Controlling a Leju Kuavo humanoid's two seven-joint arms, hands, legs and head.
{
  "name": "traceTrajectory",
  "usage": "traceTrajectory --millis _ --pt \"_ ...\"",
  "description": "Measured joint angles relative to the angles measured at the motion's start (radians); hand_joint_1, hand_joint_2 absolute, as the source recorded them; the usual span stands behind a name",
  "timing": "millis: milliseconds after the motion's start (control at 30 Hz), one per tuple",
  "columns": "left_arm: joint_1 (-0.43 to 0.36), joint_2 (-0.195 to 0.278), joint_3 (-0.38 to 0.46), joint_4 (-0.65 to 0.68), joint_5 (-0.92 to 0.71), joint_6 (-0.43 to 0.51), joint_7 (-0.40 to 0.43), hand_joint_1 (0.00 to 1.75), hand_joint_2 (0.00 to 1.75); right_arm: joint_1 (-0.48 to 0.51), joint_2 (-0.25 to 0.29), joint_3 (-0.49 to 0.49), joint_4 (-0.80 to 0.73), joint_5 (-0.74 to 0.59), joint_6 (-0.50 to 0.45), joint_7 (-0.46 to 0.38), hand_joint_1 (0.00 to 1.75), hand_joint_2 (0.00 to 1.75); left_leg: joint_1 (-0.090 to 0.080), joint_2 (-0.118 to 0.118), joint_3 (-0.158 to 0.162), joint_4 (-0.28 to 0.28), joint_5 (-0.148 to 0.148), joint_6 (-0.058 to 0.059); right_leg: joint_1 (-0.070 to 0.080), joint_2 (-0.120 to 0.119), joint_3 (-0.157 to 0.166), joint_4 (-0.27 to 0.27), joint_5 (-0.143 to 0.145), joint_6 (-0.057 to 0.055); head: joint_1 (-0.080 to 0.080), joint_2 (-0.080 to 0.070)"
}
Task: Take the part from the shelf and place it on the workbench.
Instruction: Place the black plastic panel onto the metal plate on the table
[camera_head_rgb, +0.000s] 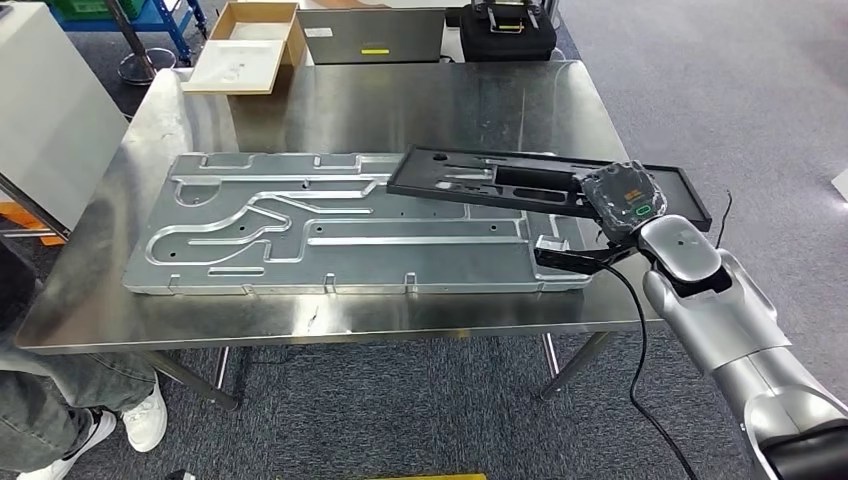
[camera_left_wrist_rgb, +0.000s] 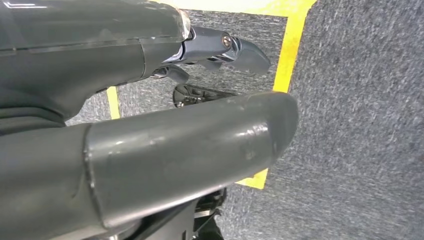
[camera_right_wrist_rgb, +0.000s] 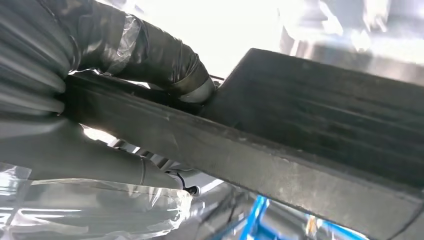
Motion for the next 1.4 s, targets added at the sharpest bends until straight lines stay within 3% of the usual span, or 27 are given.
traceTrajectory --millis 67,133,167,267,333,433,467,500,533,600,667,700,800,833,900,967,1000,1033,1100,1167,1300,1367,1400 --pt "-0.001 0.000 -0.004 0.000 0.000 -0.001 0.000 0.00 0.00 -0.003 -0.003 0.000 0.031 0.001 -0.002 -0.002 1.75 1.75 0.001 0.000 0.001 0.009 -0.008 -0.005 -0.007 -0.001 0.038 -0.099 0.073 0.003 0.000 0.000" --pt "-0.003 0.000 -0.006 0.000 0.000 -0.003 -0.002 0.00 0.00 -0.010 -0.005 -0.001 0.052 0.004 -0.005 -0.004 1.75 1.75 -0.002 0.000 -0.003 0.022 -0.019 -0.014 -0.008 0.000 0.087 -0.211 0.119 0.002 0.000 0.000" --pt "-0.003 0.000 -0.006 0.000 0.000 -0.005 -0.004 0.00 0.00 -0.012 -0.005 -0.001 0.062 0.006 -0.008 -0.006 1.75 1.75 -0.004 0.000 -0.005 0.027 -0.022 -0.018 -0.007 0.000 0.098 -0.238 0.123 -0.002 -0.001 0.000" --pt "-0.003 0.003 -0.009 0.000 0.000 -0.017 -0.019 0.00 0.00 -0.015 -0.009 -0.003 0.109 0.020 -0.030 -0.022 1.75 1.75 -0.006 0.000 -0.007 0.027 -0.025 -0.030 -0.005 0.001 0.099 -0.246 0.118 -0.020 -0.001 0.000" --pt "-0.003 0.006 -0.015 0.000 -0.003 -0.024 -0.033 0.00 0.00 -0.016 -0.012 -0.005 0.149 0.032 -0.064 -0.047 1.75 1.75 -0.004 0.001 -0.021 0.061 -0.051 -0.040 -0.008 -0.001 0.105 -0.252 0.118 -0.033 -0.001 0.000" --pt "-0.006 0.008 -0.026 0.000 -0.011 -0.029 -0.043 0.00 0.00 -0.013 -0.012 -0.003 0.211 0.050 -0.129 -0.086 1.75 1.75 -0.002 0.003 -0.104 0.241 -0.134 -0.050 -0.006 -0.003 0.111 -0.254 0.116 -0.043 -0.001 0.000" --pt "-0.006 0.008 -0.030 0.000 -0.014 -0.027 -0.043 0.00 0.00 -0.009 -0.010 -0.002 0.232 0.055 -0.152 -0.097 1.75 1.75 -0.001 0.003 -0.132 0.292 -0.147 -0.050 -0.004 -0.003 0.112 -0.254 0.115 -0.045 -0.001 0.000" --pt "-0.007 0.008 -0.034 0.000 -0.017 -0.025 -0.042 0.00 0.00 -0.005 -0.006 0.000 0.252 0.059 -0.176 -0.106 1.75 1.75 -0.001 0.003 -0.144 0.309 -0.141 -0.049 -0.003 -0.002 0.114 -0.254 0.114 -0.046 -0.001 0.000" --pt "-0.008 0.008 -0.038 0.000 -0.019 -0.022 -0.041 0.00 0.00 0.000 0.000 0.001 0.269 0.062 -0.198 -0.112 1.75 1.75 -0.002 0.003 -0.137 0.286 -0.116 -0.045 -0.001 -0.002 0.116 -0.254 0.113 -0.047 -0.001 0.000" --pt "-0.012 0.011 -0.047 0.000 -0.023 -0.016 -0.039 0.00 0.00 0.008 0.018 0.001 0.295 0.064 -0.233 -0.122 1.75 1.75 -0.006 0.003 -0.083 0.161 -0.044 -0.029 0.002 0.002 0.121 -0.254 0.110 -0.048 -0.001 0.000" --pt "-0.017 0.017 -0.055 0.000 -0.028 -0.012 -0.040 0.00 0.00 0.015 0.037 0.001 0.318 0.061 -0.258 -0.131 1.75 1.75 -0.014 0.003 -0.033 0.054 -0.006 -0.012 0.004 0.006 0.122 -0.255 0.109 -0.043 -0.001 0.000" --pt "-0.020 0.020 -0.058 0.000 -0.030 -0.012 -0.041 0.00 0.00 0.019 0.046 0.001 0.328 0.057 -0.267 -0.134 1.31 1.31 -0.017 0.003 -0.022 0.028 -0.003 -0.007 0.003 0.008 0.121 -0.256 0.111 -0.039 -0.001 0.000" --pt "-0.026 0.023 -0.068 0.000 -0.033 -0.011 -0.044 0.00 1.31 0.030 0.064 0.000 0.346 0.048 -0.286 -0.144 0.00 0.00 -0.014 0.008 -0.005 -0.001 0.004 -0.002 0.002 0.011 0.123 -0.261 0.112 -0.022 -0.001 0.000" --pt "-0.029 0.023 -0.071 0.000 -0.034 -0.008 -0.044 0.00 1.75 0.032 0.069 0.000 0.349 0.046 -0.291 -0.149 0.00 0.00 -0.010 0.010 0.001 -0.013 0.010 0.001 0.002 0.010 0.118 -0.247 0.099 -0.018 -0.001 0.000" --pt "-0.035 0.023 -0.078 0.000 -0.041 0.004 -0.039 0.00 1.75 0.035 0.077 -0.001 0.357 0.038 -0.301 -0.159 0.00 0.00 -0.007 0.011 0.009 -0.027 0.018 0.005 0.000 0.006 0.080 -0.157 0.046 -0.011 -0.001 0.000" --pt "-0.036 0.023 -0.086 0.000 -0.049 0.019 -0.031 0.00 0.87 0.043 0.083 -0.004 0.366 0.026 -0.307 -0.166 0.00 0.00 -0.007 0.009 0.009 -0.026 0.018 0.007 -0.004 0.005 0.024 -0.039 -0.002 -0.005 -0.001 0.000" --pt "-0.035 0.022 -0.090 0.000 -0.051 0.024 -0.029 0.00 0.44 0.047 0.087 -0.007 0.369 0.020 -0.311 -0.169 0.00 0.00 -0.006 0.008 0.009 -0.024 0.017 0.006 -0.007 0.005 0.012 -0.015 -0.002 -0.001 -0.001 0.000" --pt "-0.035 0.022 -0.094 0.000 -0.051 0.028 -0.026 0.00 0.00 0.050 0.091 -0.010 0.372 0.015 -0.315 -0.170 0.00 0.00 -0.005 0.006 0.009 -0.021 0.015 0.003 -0.010 0.004 0.017 -0.027 0.016 0.002 -0.001 0.000" --pt "-0.036 0.021 -0.099 0.000 -0.048 0.035 -0.022 0.00 0.00 0.051 0.098 -0.018 0.375 0.004 -0.324 -0.171 0.00 0.00 -0.001 0.005 0.009 -0.008 0.007 -0.007 -0.017 0.002 0.075 -0.143 0.079 0.008 -0.001 0.000" --pt "-0.037 0.021 -0.100 0.000 -0.046 0.038 -0.019 0.00 0.00 0.050 0.105 -0.024 0.378 -0.003 -0.330 -0.172 0.00 0.00 -0.002 0.004 0.004 0.008 -0.003 -0.020 -0.015 0.002 0.123 -0.238 0.109 0.004 -0.001 0.000" --pt "-0.037 0.021 -0.104 0.000 -0.045 0.042 -0.015 0.00 0.00 0.051 0.115 -0.034 0.382 -0.009 -0.346 -0.177 0.00 0.00 -0.001 0.003 0.000 0.016 -0.009 -0.041 -0.010 0.005 0.129 -0.256 0.111 -0.025 -0.001 0.000" --pt "-0.038 0.021 -0.106 0.000 -0.043 0.044 -0.015 0.00 0.00 0.056 0.120 -0.040 0.382 -0.013 -0.361 -0.184 0.00 0.00 0.002 0.003 -0.022 0.068 -0.046 -0.049 -0.012 0.003 0.131 -0.262 0.115 -0.037 -0.001 0.000" --pt "-0.038 0.021 -0.106 0.000 -0.043 0.044 -0.015 0.00 0.00 0.062 0.123 -0.045 0.380 -0.017 -0.370 -0.188 0.00 0.00 0.003 0.004 -0.046 0.124 -0.079 -0.053 -0.012 0.001 0.130 -0.263 0.116 -0.041 -0.001 0.000"
